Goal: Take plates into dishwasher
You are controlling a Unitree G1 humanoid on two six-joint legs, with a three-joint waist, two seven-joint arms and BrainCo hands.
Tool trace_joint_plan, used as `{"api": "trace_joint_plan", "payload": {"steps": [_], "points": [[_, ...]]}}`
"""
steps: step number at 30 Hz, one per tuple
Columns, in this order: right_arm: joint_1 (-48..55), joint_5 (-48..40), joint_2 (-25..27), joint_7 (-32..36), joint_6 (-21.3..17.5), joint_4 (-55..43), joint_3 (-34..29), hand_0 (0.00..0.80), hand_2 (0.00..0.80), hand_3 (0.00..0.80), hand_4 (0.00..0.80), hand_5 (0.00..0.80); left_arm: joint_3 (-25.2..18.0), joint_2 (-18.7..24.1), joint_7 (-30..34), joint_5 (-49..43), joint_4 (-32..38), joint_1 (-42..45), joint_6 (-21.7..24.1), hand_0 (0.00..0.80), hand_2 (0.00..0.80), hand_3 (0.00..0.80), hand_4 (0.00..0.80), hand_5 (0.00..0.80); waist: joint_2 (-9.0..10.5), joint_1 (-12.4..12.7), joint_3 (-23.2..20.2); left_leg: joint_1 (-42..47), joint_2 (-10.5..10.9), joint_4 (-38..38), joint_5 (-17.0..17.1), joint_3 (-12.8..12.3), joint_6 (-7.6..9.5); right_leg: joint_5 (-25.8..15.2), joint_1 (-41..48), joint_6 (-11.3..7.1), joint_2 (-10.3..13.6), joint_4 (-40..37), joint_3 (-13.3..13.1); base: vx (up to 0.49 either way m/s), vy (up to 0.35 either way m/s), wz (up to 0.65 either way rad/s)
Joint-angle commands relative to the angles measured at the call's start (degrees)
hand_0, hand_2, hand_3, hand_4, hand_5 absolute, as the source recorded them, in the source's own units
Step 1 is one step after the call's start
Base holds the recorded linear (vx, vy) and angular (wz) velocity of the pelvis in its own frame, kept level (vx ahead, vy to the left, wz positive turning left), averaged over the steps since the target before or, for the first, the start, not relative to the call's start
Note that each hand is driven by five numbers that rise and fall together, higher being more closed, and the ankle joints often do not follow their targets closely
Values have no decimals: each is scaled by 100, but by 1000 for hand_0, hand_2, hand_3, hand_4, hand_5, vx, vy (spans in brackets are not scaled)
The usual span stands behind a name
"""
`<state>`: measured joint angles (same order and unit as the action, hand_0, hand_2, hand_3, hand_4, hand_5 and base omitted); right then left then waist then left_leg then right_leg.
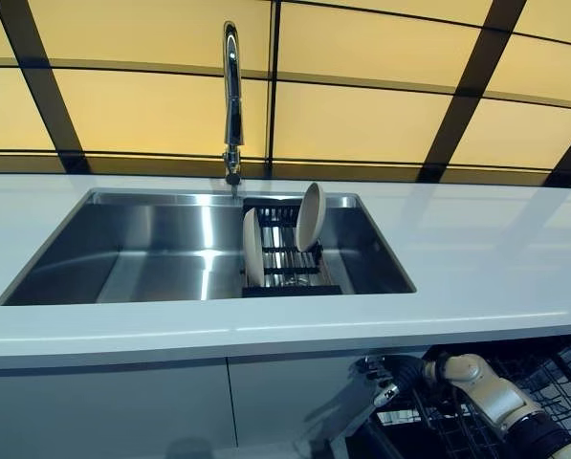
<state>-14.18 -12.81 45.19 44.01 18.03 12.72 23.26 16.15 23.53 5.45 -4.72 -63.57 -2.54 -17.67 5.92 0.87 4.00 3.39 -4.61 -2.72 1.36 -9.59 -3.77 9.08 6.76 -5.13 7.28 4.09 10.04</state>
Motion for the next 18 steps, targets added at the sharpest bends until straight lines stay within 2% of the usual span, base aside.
{"api": "trace_joint_plan", "payload": {"steps": [1, 2, 3, 7, 11, 12, 16, 18], "points": [[-635, -905, 295, 378, -86, -486, -265, 0, 0, 0, 0, 0, -117, 221, 5, -31, -171, -187, 51, 0, 0, 0, 0, 0, 173, 100, -103, 75, -219, 396, -398, -22, 9, -1294, -331, -578, 406, -457, -78, 0, 0, 0], [-761, -1509, 439, 670, 73, -656, -396, 0, 0, 0, 0, 0, -135, 278, 35, -58, -215, -176, 89, 0, 0, 0, 0, 0, 177, 84, -112, 101, -243, 362, -388, -46, -4, -1292, -342, -588, 413, -437, -53, 0, 0, 0], [-817, -1861, 475, 698, 75, -713, -472, 0, 0, 0, 0, 0, -148, 295, 53, -83, -241, -176, 103, 0, 0, 0, 0, 0, 179, 84, -116, 115, -247, 344, -383, -49, -8, -1297, -338, -593, 416, -438, -40, 34, -11, 0], [-983, -2916, 530, 967, 134, -884, -888, 0, 0, 0, 0, 0, -199, 320, 74, -218, -314, -109, 176, 0, 0, 0, 0, 0, 197, 99, -161, 170, -246, 276, -394, -44, -19, -1300, -307, -625, 423, -466, -1, 28, -11, 0], [-1150, -3886, 412, 1260, 359, -977, -1329, 0, 0, 0, 0, 0, -194, 289, 112, -355, -426, -38, 303, 0, 0, 0, 0, 0, 174, 110, -241, 243, -261, 164, -380, -72, -36, -1279, -271, -644, 426, -476, 68, 52, 1, 2], [-1249, -4262, 342, 1414, 519, -978, -1458, 0, 0, 0, 0, 0, -161, 252, 110, -378, -481, -28, 339, 0, 0, 0, 0, 0, 162, 123, -277, 273, -252, 109, -380, -58, -41, -1271, -248, -650, 424, -496, 91, 44, 13, 2], [-1432, -4822, 112, 1691, 980, -880, -1649, 0, 0, 0, 0, 0, -72, 197, 155, -433, -567, -39, 365, 0, 0, 0, 0, 0, 130, 161, -346, 322, -222, 44, -396, -20, -44, -1247, -208, -663, 421, -519, 125, 38, 12, 5], [-1500, -5013, 59, 1797, 1075, -892, -1646, 0, 0, 0, 0, 0, -39, 174, 146, -443, -632, -41, 420, 0, 0, 0, 0, 0, 123, 177, -369, 336, -221, 21, -395, -12, -44, -1244, -198, -672, 427, -532, 140, 22, 7, 9]]}}
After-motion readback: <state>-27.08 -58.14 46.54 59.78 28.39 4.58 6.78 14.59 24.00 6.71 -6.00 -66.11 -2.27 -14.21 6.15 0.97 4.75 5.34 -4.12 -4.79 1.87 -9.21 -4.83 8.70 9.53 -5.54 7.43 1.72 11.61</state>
